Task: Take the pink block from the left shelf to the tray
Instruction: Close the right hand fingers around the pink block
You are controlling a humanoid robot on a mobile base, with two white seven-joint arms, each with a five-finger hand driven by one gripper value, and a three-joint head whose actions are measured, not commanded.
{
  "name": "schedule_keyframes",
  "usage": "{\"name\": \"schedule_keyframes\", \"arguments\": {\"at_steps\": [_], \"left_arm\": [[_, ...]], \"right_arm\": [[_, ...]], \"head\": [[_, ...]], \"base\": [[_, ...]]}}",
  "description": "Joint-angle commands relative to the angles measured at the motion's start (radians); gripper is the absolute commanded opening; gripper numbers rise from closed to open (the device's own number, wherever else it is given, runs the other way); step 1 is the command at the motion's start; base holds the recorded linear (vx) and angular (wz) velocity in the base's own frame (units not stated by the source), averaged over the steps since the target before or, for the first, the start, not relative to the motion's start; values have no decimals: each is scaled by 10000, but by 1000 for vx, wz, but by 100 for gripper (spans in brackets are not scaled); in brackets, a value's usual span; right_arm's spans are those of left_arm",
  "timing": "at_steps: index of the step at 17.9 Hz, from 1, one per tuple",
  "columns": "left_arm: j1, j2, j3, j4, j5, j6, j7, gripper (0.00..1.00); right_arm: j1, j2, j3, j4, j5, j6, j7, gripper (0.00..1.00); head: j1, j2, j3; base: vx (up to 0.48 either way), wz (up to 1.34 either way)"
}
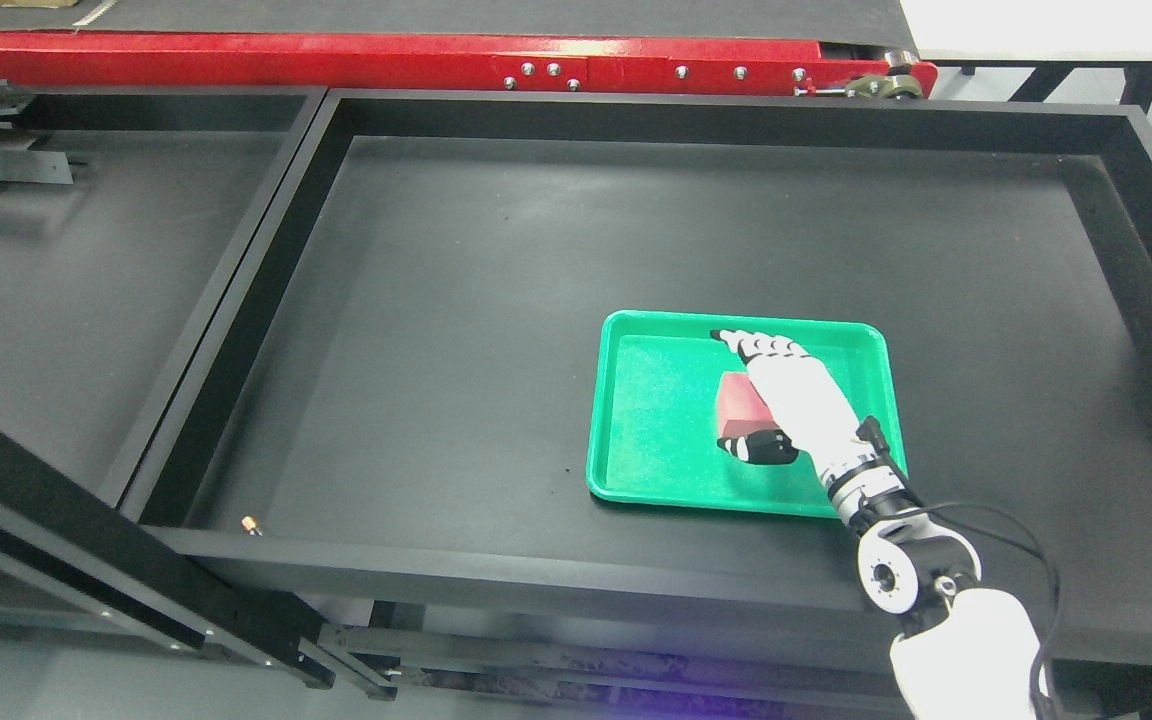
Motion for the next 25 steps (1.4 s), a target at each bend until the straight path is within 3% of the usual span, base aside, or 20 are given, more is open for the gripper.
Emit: {"name": "schedule_keyframes", "arguments": {"at_steps": [1, 15, 18, 25], "left_arm": [[-292, 174, 0, -175, 0, -4, 8, 100], [-307, 174, 0, -175, 0, -4, 8, 100], [-292, 174, 0, -175, 0, -4, 8, 100], [-292, 174, 0, -175, 0, -4, 8, 100]], "right_arm": [[-40, -174, 438, 619, 49, -50, 155, 94], [-162, -174, 423, 1278, 432, -20, 585, 87], [-162, -174, 362, 1386, 569, -20, 585, 72], [-254, -214, 70, 1401, 693, -50, -118, 17]], "head": [[0, 0, 0], [0, 0, 0], [0, 0, 0], [0, 0, 0]], "base": [[63, -52], [52, -45], [19, -2], [0, 0]]}}
